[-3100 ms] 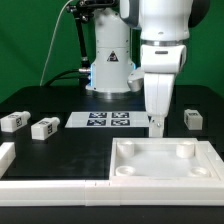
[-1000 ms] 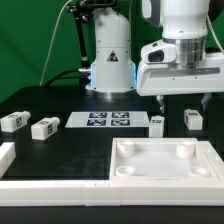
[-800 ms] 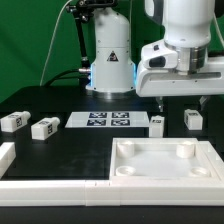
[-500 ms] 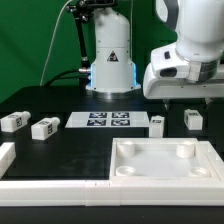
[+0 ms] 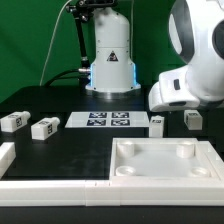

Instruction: Assemble one leg

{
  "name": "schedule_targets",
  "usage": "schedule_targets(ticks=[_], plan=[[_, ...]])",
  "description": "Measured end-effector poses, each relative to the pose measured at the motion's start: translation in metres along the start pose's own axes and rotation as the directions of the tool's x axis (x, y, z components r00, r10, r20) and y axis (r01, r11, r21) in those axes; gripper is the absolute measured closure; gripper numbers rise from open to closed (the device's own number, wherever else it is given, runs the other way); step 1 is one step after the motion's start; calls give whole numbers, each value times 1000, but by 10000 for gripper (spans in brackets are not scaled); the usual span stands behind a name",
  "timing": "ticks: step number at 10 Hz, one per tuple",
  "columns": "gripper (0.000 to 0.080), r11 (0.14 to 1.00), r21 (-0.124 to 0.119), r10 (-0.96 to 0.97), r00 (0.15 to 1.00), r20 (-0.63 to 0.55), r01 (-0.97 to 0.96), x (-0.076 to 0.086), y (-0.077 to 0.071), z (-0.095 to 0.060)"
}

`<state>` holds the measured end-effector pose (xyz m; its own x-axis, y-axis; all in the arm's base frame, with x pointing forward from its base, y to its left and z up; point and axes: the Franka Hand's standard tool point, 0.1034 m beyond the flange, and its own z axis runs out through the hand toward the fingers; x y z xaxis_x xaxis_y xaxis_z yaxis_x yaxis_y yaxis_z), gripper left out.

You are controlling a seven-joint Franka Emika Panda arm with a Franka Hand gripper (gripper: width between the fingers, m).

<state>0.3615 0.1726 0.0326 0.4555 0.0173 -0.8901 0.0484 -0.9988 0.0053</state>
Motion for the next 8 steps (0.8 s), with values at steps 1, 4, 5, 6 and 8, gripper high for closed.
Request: schedule_targets(ticks=[1,4,5,6,8], plan=[[150,1000,-8,25,1000,11,-25,10,-5,3],[150,999,-11,31,999,17,-31,13,-5,14],[150,999,-11,30,999,16,-30,13,-5,16],[150,999,-11,30,999,16,-30,14,-5,16],[150,1000,-11,29,1000,6,-29,17,-7,17]])
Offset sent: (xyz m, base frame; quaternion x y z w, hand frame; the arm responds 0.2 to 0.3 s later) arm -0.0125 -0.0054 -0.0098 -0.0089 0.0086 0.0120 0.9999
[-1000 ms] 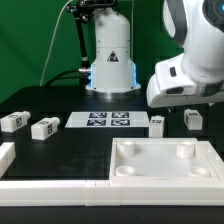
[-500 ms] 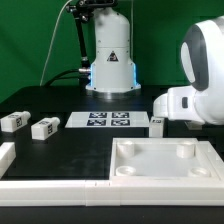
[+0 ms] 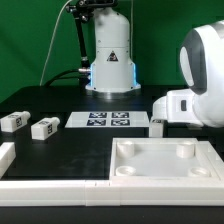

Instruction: Assemble one leg

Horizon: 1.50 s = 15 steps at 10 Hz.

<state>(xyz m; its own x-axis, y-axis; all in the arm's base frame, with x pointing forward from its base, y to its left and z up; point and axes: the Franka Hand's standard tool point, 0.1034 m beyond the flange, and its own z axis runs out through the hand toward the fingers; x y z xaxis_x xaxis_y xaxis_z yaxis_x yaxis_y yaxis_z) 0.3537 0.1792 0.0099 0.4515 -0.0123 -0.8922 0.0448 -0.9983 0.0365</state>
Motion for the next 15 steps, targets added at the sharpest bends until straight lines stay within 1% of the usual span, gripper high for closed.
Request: schedule_targets(ticks=[1,2,3,4,5,12,13,14,15], plan=[[180,1000,-2,-1,1000,-2,1,0,-1,1],[180,1000,-5,-3,1000,-3,3,1,-3,1],[359,1000,-5,-3,1000,-5,3,1,-3,1],[359,1000,-4,-3,1000,-4,3,1,-3,1],[511,1000,-4,-4,1000,-4,4,1,-3,1],[509,1000,-3,-4,1000,-5,4,0,-3,0],[509,1000,-5,-25,999,22,25,-11,6,-9],[509,1000,-3,-21,1000,16,21,-23,11,-23],[509,1000,4,-15,1000,6,15,-29,16,-33]])
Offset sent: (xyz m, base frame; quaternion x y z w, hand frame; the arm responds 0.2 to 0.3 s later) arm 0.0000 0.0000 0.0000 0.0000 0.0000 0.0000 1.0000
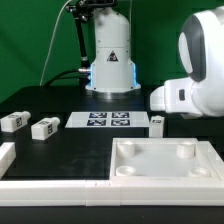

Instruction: Assemble one leg

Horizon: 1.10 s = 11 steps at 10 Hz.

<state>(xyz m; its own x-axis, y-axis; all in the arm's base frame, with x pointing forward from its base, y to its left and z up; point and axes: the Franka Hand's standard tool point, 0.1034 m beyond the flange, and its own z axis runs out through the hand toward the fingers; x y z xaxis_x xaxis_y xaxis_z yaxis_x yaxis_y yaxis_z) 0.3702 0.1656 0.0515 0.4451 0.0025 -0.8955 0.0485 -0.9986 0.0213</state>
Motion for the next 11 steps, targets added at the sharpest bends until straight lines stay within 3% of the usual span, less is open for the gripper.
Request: schedule_targets(ticks=[2,4,6,8,11], plan=[[508,1000,0,2,1000,17,-2,-13,6,-10],[508,1000,6,1,1000,-28,-1,-7,3,-11],[508,1000,28,4,980,-199,1,4,-2,-21],[508,999,35,-3,943,-332,15,1,0,-26],[508,998,48,-10,860,-510,40,-11,9,-61]])
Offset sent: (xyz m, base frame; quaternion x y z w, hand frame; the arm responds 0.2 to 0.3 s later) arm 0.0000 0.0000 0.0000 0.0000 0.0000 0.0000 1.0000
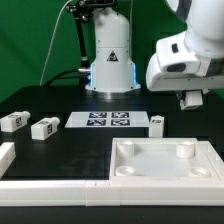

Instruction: Assemble one leg

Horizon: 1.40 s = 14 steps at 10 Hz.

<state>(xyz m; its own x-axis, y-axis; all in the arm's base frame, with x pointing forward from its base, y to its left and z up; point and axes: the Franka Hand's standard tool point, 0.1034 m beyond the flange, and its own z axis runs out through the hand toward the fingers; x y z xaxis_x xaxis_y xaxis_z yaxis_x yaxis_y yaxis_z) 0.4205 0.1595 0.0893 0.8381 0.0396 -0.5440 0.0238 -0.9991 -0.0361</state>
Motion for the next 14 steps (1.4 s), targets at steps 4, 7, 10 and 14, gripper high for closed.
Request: schedule_targets(ticks=[4,7,10,14], plan=[[508,1000,22,-5,952,-305,12,8,-3,-6],[508,999,30,-11,861,-509,31,2,5,-28],[508,997,52,-8,713,-702,62,8,-2,-27],[508,992,8,-59,524,-850,125,44,8,-65]])
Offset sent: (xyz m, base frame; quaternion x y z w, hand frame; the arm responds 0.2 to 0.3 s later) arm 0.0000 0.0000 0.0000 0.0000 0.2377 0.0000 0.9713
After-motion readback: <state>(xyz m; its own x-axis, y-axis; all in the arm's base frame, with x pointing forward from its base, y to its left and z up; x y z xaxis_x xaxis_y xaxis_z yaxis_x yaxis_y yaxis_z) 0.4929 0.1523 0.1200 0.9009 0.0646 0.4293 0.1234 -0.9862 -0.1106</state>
